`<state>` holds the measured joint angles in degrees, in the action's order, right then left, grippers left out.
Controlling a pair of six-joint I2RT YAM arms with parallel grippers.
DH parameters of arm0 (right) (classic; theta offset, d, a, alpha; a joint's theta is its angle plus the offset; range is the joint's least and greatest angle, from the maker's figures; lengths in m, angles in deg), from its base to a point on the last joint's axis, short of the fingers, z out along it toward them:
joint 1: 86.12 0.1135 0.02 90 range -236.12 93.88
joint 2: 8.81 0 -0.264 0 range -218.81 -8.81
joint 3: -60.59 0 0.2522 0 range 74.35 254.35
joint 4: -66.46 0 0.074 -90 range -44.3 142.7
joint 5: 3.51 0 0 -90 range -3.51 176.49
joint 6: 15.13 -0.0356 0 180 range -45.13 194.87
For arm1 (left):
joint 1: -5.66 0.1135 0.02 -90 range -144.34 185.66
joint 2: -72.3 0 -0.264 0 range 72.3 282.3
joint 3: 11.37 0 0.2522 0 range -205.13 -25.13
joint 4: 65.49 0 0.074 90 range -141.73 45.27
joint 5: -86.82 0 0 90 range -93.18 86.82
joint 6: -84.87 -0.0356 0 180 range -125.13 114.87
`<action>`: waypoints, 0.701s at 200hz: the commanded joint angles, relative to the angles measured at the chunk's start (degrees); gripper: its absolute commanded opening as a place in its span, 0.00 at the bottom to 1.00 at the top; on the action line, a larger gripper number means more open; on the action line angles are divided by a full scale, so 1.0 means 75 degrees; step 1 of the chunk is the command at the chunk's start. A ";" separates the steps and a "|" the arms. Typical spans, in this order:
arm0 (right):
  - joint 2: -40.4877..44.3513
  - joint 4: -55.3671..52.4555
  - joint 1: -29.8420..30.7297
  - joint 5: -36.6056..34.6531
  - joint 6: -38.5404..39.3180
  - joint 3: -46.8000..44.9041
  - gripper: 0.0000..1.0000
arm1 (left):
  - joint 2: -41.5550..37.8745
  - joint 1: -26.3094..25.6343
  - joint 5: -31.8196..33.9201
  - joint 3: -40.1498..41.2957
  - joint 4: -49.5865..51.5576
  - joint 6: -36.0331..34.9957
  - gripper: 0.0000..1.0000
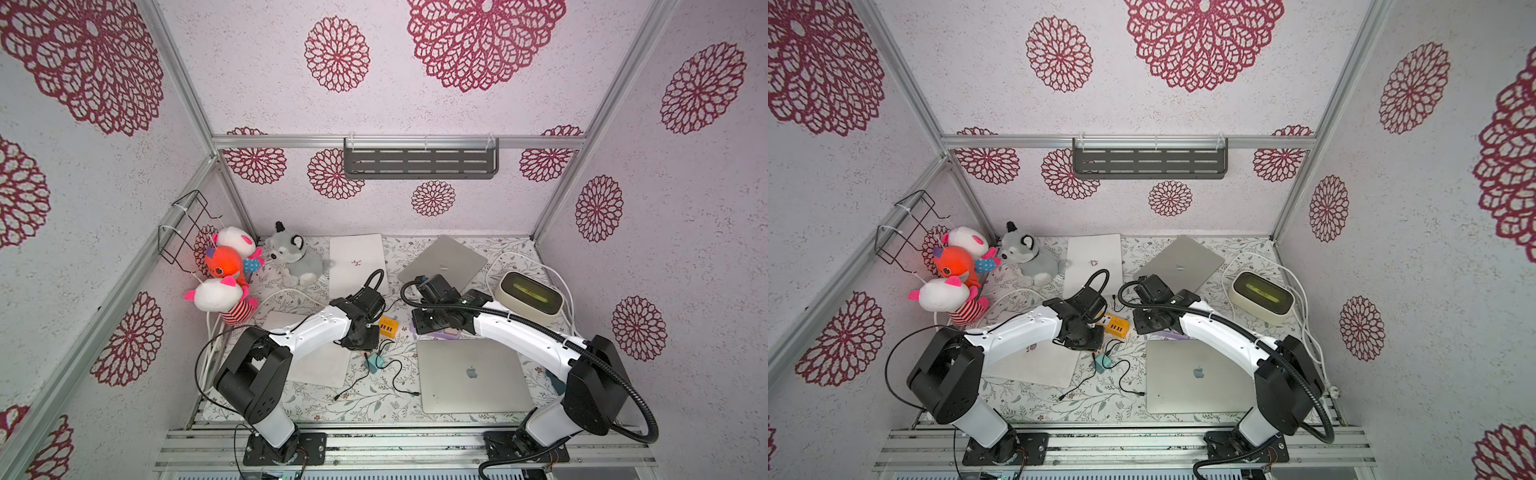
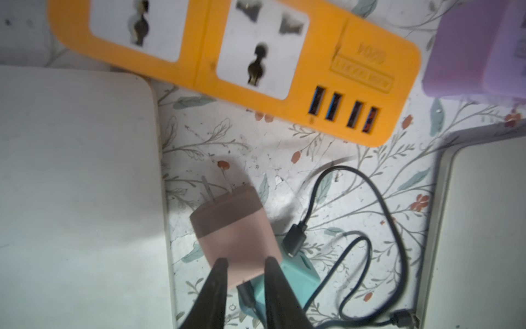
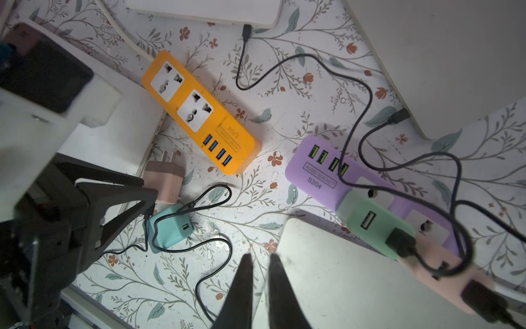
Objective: Unplug the laptop charger
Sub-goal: Place the plug at the center of the board.
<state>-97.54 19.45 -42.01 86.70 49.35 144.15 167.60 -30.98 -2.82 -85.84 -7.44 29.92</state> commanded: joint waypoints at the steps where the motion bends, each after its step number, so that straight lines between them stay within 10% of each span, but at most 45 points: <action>1: -0.0050 -0.0067 -0.0058 0.0004 0.0039 0.0221 0.15 | 0.0083 0.0033 0.0281 -0.0003 0.0284 0.0023 0.27; 140: 0.0077 -0.0179 -0.0263 -0.0150 -0.0088 0.0258 0.15 | -0.0479 0.0045 0.0037 -0.1551 0.0724 -0.0182 0.31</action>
<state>-98.33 19.36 -42.97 86.68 49.33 144.20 167.03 -31.16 -2.04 -91.28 -2.26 29.03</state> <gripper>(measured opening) 0.153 0.303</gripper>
